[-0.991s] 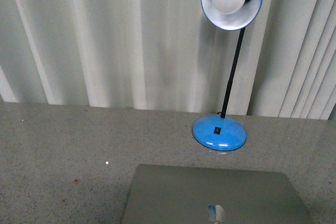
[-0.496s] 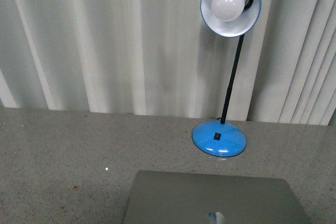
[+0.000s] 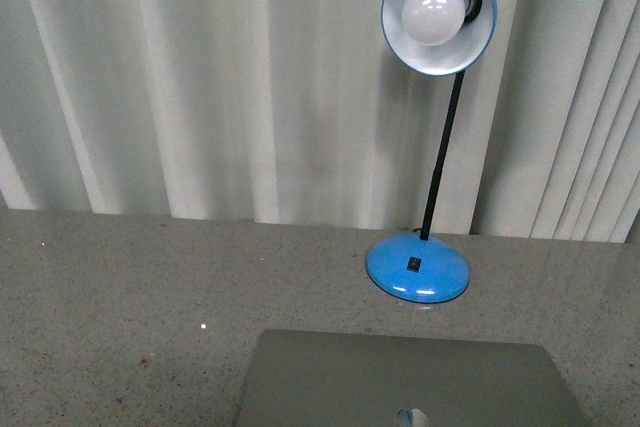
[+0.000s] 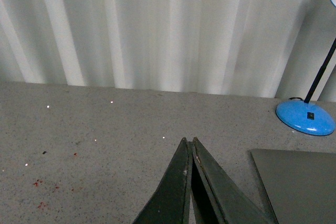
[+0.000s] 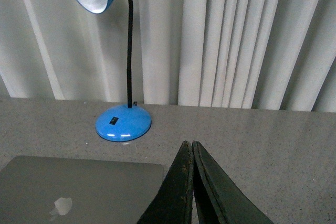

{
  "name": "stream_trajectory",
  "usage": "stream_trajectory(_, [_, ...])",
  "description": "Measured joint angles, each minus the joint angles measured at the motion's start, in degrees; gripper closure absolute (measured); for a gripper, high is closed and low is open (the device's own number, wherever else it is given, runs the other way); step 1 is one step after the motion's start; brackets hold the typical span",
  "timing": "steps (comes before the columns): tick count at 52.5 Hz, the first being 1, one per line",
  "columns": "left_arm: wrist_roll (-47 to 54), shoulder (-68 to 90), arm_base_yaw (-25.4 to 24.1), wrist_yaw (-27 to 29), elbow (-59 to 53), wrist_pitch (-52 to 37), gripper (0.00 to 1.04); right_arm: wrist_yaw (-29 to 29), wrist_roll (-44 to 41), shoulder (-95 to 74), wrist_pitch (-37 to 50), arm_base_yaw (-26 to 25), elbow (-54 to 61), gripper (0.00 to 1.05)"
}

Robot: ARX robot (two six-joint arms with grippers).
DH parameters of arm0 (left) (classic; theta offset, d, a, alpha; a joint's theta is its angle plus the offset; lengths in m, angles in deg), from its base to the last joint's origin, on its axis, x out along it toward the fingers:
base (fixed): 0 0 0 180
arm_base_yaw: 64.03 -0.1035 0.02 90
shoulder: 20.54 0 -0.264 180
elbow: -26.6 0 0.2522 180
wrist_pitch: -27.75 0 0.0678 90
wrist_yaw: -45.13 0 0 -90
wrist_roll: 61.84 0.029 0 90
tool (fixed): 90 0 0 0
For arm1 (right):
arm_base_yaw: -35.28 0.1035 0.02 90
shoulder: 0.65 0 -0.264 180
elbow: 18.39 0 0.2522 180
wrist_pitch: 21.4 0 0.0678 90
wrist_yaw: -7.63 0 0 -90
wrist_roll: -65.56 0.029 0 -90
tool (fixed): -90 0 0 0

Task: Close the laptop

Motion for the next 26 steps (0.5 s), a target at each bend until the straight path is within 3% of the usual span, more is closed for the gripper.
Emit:
stream_trajectory(6, [0.00, 0.00, 0.00, 0.00, 0.00, 0.02, 1.01, 0.00, 0.00, 2.12, -2.01, 0.00, 0.00, 1.02])
stream_trajectory(11, [0.00, 0.00, 0.00, 0.00, 0.00, 0.02, 1.01, 0.00, 0.02, 9.94, -11.72, 0.00, -0.04, 1.02])
stream_trajectory(26, [0.00, -0.13, 0.00, 0.00, 0.00, 0.02, 1.01, 0.00, 0.00, 11.93, -12.24, 0.00, -0.04, 1.02])
